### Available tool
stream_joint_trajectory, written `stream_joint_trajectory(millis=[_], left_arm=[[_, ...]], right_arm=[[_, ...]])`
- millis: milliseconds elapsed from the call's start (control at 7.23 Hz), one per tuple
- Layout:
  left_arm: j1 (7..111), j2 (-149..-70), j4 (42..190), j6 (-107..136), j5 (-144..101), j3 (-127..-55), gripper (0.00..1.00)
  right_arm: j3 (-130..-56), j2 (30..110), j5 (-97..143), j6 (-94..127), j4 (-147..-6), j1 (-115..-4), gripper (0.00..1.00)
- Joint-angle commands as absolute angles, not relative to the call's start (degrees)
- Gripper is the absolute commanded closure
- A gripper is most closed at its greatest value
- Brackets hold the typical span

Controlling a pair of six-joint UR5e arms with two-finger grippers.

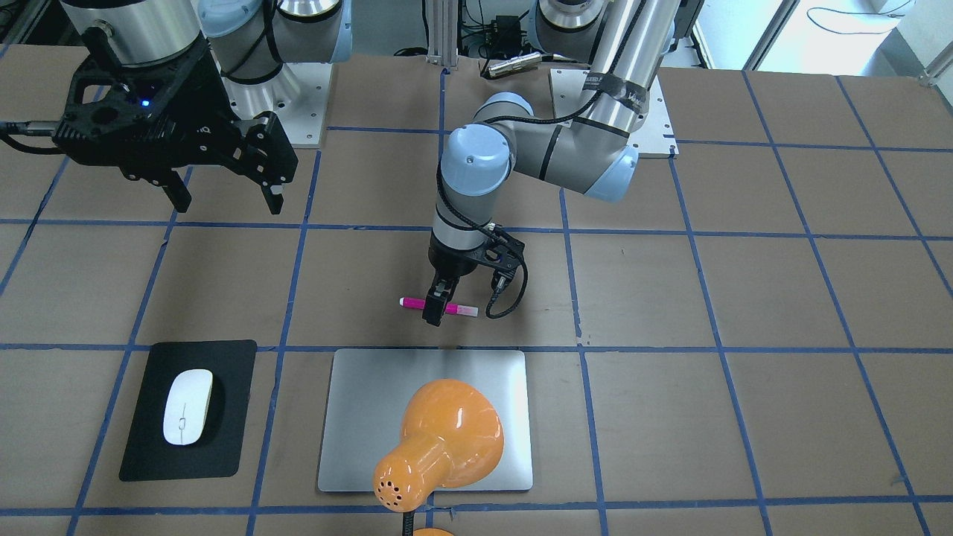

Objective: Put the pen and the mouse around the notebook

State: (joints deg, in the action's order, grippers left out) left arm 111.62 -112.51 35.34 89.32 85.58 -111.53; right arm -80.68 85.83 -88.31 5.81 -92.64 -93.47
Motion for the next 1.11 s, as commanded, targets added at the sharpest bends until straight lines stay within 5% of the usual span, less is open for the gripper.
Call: stream_joint_trajectory(millis=[0,553,968], left_arm=[[106.1,-110.0,36.1,76.2,80.3,-111.5,0.00],[97.2,-102.9,50.1,43.3,80.6,-110.6,0.00],[92.4,-97.5,76.5,18.4,90.1,-98.8,0.00]], right_arm=[[-80.1,86.0,-88.6,5.8,-88.5,-93.5,0.00],[-80.4,86.1,-88.9,5.6,-88.4,-93.4,0.00],[-80.8,86.1,-88.2,5.5,-88.6,-93.6,0.00]])
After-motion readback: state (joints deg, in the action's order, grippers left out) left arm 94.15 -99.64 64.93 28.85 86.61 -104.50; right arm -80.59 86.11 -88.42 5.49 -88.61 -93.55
